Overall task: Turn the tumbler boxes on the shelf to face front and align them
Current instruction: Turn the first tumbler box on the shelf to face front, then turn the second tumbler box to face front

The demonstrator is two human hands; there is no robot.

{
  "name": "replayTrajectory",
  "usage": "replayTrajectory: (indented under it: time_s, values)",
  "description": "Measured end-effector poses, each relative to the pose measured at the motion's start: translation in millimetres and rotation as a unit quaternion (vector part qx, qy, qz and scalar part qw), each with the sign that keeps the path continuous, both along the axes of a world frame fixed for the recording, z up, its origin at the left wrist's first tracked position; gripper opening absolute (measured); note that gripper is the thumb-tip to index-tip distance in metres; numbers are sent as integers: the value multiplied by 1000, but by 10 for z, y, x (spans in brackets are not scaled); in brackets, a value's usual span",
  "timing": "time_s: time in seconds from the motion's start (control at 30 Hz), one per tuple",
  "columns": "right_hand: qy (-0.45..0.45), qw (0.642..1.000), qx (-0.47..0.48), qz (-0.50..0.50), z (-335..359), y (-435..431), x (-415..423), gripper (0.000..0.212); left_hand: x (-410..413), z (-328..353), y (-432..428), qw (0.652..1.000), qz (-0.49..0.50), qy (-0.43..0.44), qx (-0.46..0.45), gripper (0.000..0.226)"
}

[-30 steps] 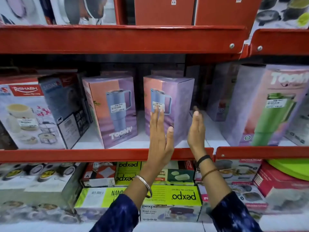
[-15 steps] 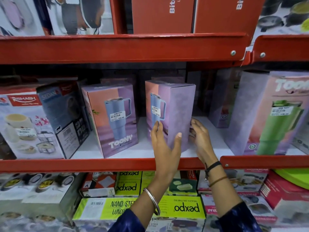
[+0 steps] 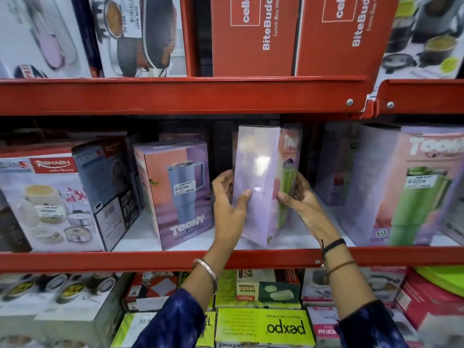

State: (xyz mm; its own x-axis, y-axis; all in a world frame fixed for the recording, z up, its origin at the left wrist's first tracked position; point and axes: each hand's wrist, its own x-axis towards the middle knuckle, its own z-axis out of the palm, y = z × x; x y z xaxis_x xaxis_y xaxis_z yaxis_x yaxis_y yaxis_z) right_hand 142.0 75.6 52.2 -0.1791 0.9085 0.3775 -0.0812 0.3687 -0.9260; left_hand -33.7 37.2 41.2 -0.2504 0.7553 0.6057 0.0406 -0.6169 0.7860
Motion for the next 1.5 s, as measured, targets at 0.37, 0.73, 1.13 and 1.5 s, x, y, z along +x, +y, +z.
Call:
replayTrajectory:
  time_s: [0.37,0.73,1.13,1.5]
  values:
    - [69,987,37,-138,-13,-143,-78,47,5,3,-38,995,38,87,-26,49]
    - [106,986,-25,-123,-90,-338,-153,63,-194,-95,54,992,-60,34,-101,87]
    - [46,978,4,-206,-264,-489,-294,53,-285,-103,-198,989,-51,87,-111,64]
    - [10,935,225,-273,-151,-951,-1428,43,-1041,-312,-785,975,76,157,140,47]
